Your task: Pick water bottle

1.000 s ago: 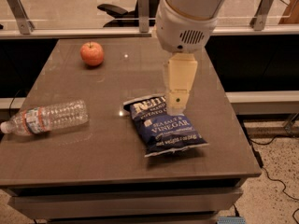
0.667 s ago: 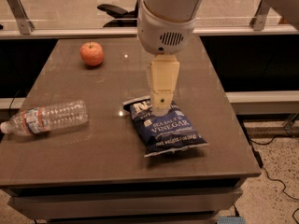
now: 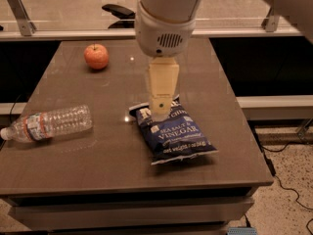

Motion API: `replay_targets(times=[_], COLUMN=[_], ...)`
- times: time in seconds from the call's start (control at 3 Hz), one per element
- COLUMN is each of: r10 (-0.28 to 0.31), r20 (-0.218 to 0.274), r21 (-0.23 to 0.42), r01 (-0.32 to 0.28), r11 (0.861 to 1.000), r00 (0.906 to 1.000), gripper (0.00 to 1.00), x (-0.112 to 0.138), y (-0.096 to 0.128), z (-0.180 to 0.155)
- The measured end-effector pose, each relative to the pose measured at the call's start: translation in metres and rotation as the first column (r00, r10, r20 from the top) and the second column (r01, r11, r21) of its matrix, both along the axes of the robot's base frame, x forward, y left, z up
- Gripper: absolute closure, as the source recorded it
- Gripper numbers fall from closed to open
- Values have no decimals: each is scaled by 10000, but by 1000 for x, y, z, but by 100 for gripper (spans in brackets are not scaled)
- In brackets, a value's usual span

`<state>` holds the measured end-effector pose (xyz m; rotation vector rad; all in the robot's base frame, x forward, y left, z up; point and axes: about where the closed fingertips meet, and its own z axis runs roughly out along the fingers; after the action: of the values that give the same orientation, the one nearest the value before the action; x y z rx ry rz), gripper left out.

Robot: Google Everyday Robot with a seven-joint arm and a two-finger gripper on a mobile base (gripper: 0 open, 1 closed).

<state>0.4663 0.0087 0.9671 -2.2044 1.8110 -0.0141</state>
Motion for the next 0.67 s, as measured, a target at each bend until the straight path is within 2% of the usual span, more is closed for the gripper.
replay_targets(times=[0.67], r10=[888], r20=[-44], r21=[59], r01=[-888], r11=[9960], r00=[9960], gripper=[0], x=[-2], y=[53], z=[-3])
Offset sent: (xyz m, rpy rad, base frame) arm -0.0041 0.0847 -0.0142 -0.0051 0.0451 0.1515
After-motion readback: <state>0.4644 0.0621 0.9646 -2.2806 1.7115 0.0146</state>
